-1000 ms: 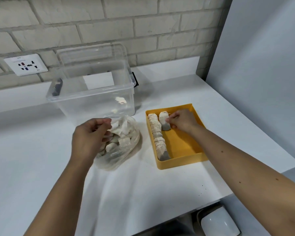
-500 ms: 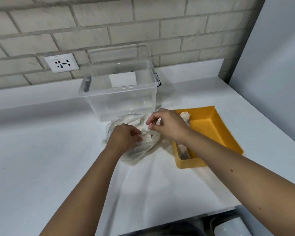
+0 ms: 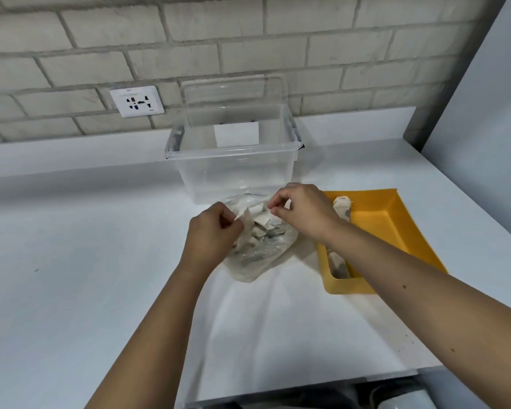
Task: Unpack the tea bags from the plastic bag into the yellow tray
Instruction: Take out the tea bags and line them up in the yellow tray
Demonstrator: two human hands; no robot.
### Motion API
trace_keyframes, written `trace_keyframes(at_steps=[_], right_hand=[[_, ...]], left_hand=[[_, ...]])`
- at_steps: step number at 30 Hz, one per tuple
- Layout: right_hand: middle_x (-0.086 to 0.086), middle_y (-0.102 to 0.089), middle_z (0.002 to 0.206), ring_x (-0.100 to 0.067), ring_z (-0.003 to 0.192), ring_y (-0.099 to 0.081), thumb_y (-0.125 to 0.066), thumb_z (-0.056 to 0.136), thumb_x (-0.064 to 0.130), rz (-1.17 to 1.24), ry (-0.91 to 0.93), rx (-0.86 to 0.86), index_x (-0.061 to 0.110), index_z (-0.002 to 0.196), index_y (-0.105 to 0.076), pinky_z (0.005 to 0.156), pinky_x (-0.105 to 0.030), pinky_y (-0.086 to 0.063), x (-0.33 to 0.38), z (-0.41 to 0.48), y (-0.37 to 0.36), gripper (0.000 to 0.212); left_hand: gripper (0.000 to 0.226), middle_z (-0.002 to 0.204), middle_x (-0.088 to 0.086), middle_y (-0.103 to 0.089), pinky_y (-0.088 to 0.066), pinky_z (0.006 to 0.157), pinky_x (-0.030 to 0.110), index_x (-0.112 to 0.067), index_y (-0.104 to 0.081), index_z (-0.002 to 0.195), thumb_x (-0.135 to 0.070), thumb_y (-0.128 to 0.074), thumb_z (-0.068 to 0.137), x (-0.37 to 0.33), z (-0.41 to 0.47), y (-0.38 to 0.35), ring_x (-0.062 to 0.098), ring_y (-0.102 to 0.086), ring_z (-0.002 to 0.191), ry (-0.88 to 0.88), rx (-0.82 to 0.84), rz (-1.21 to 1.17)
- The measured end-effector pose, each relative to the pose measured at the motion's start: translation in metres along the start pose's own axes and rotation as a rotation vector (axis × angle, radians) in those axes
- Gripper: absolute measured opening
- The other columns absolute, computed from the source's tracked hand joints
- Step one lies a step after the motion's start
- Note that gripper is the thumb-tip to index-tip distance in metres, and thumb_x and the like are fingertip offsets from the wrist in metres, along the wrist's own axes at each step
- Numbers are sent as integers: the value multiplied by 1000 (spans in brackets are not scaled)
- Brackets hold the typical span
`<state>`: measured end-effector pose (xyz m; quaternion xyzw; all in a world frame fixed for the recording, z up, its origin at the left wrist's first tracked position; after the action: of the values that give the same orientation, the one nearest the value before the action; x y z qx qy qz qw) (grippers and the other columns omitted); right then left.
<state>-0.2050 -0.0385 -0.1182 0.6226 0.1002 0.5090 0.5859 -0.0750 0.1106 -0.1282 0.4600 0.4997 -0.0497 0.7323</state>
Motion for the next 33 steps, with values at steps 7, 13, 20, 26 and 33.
trace_keyframes(at_steps=[7,13,20,26,33], right_hand=[[0,-66,112,-24,99,-65,-56,91,30,-644,176,144,16,105,-66,70,-29,-39,19,14,-37,23],[-3,-67,106,-24,96,-66,-57,88,9,-673,115,125,13,100,-65,65,-27,-36,19,18,-43,15],[4,-69,91,-10,71,-58,-58,96,33,-191,90,147,20,98,-67,66,-30,-45,19,12,13,16],[13,-69,86,5,73,-57,-69,89,31,-6,211,377,24,96,-73,65,-12,-42,42,14,49,10],[1,-54,74,4,52,-47,-82,77,18,93,153,336,18,100,-67,52,-12,-38,41,20,23,27]], left_hand=[[11,76,8,-69,-41,57,26,-13,-55,86,-23,-60,88,2,-4,5,25,-67,78,98,-44,-160],[5,89,11,-74,-41,48,15,-17,-51,91,-20,-52,95,5,-4,6,27,-73,80,176,-21,-323],[3,89,8,-73,-59,65,28,-16,-54,96,-18,-54,98,13,1,4,21,-75,76,135,-28,-389],[12,85,7,-72,-62,67,33,-7,-63,106,-9,-54,99,0,1,5,25,-73,71,176,106,-499],[25,98,13,-76,-60,74,31,-6,-68,111,-27,-60,98,-5,-7,10,26,-75,84,279,329,-745]])
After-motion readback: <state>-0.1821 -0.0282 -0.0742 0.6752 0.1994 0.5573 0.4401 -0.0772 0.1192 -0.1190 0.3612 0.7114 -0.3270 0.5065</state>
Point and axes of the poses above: each hand's wrist, its own z-axis towards the middle knuckle, its own y-axis out of the back of the hand, x = y × z, the point moved 1 cm from there along z, towards the middle knuckle
